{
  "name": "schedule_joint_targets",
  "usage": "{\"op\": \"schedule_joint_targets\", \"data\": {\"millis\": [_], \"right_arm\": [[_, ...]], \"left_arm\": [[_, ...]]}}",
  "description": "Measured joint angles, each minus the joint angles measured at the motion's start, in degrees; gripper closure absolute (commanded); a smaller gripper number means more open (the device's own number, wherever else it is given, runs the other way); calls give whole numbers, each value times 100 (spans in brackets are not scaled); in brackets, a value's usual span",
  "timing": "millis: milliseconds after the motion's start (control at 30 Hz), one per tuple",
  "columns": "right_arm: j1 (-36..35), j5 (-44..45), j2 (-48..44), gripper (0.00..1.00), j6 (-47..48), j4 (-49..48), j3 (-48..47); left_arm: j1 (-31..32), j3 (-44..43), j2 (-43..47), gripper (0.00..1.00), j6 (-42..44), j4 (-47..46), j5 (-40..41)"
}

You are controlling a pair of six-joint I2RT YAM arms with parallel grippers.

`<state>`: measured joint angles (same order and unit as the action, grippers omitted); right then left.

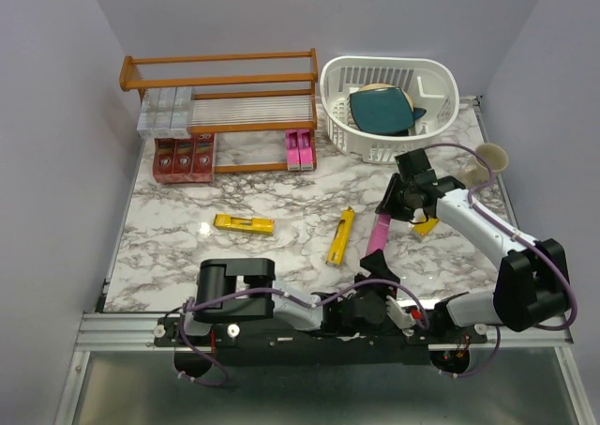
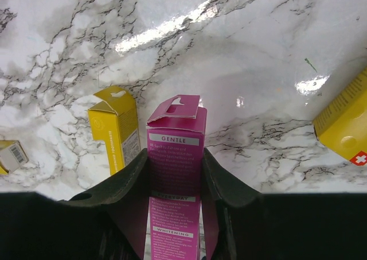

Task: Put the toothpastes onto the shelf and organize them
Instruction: Pick up the toothpaste from the center of the board.

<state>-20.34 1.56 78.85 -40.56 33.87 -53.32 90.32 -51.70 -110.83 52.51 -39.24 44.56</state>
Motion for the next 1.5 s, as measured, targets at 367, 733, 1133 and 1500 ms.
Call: {"op": "schedule_joint_targets", "data": {"millis": [367, 733, 1133, 1500], "right_arm": [[-39, -131, -181, 70, -42, -22, 0], [-72, -258, -195, 68, -66, -33, 0], [-98, -304, -546, 32, -136, -188, 184], [-98, -332, -1939, 14, -181, -944, 614]], "left_arm": [[-214, -229, -431, 35, 791, -625, 581], [-310, -229, -651, 56, 1298, -1075, 841], [-297, -216, -597, 62, 1196, -1156, 903], [-380, 184, 289, 65, -74, -767, 953]]}}
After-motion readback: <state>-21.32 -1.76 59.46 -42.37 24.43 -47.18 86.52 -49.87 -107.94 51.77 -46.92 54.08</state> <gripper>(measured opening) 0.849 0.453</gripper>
